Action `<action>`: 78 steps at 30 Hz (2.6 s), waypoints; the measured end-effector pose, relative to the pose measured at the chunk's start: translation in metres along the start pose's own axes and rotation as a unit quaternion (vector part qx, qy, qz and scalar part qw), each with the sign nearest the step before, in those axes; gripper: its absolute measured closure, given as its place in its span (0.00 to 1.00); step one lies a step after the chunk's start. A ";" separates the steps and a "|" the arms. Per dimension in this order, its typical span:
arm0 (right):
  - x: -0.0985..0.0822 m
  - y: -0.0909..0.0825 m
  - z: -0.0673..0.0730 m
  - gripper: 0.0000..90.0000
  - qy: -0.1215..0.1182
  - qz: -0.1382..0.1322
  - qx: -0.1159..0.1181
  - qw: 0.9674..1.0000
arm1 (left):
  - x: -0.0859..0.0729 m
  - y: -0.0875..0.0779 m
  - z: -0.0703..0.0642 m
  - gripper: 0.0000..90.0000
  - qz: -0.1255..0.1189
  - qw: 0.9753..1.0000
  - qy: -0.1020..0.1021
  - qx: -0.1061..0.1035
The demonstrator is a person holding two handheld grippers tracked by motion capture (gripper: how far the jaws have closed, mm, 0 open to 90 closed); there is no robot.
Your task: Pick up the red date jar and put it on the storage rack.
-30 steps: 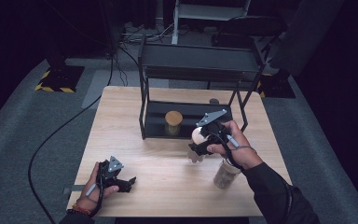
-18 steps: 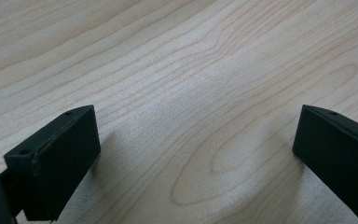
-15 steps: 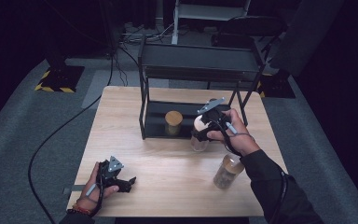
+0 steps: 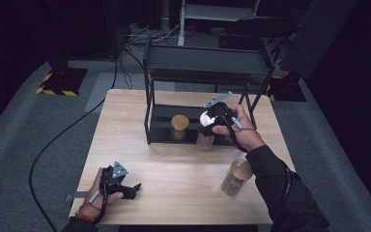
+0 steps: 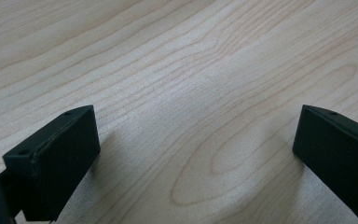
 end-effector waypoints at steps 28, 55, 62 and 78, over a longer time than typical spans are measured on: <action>0.013 0.039 -0.032 0.27 0.050 0.005 -0.021 0.999 | 0.000 0.000 0.001 0.00 0.000 1.000 0.001 -0.002; 0.012 0.070 -0.031 0.27 0.053 0.038 -0.023 0.998 | 0.000 0.000 0.000 0.00 0.000 1.000 0.001 -0.002; 0.012 0.072 -0.034 0.27 0.053 0.037 -0.021 0.998 | 0.000 0.000 0.001 0.00 0.000 1.000 0.002 -0.002; 0.008 0.074 -0.034 0.10 0.049 0.035 -0.040 0.997 | 0.000 0.000 0.001 0.00 0.000 1.000 0.002 -0.001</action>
Point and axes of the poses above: each handheld gripper's, and its own axes: y roughly forward along the jaws, x roughly out of its top, z roughly to its left, the point moved 8 cm from there along y, roughly forward along the jaws, and after that the axes turned 4 degrees about -z, right-handed, at the moved point
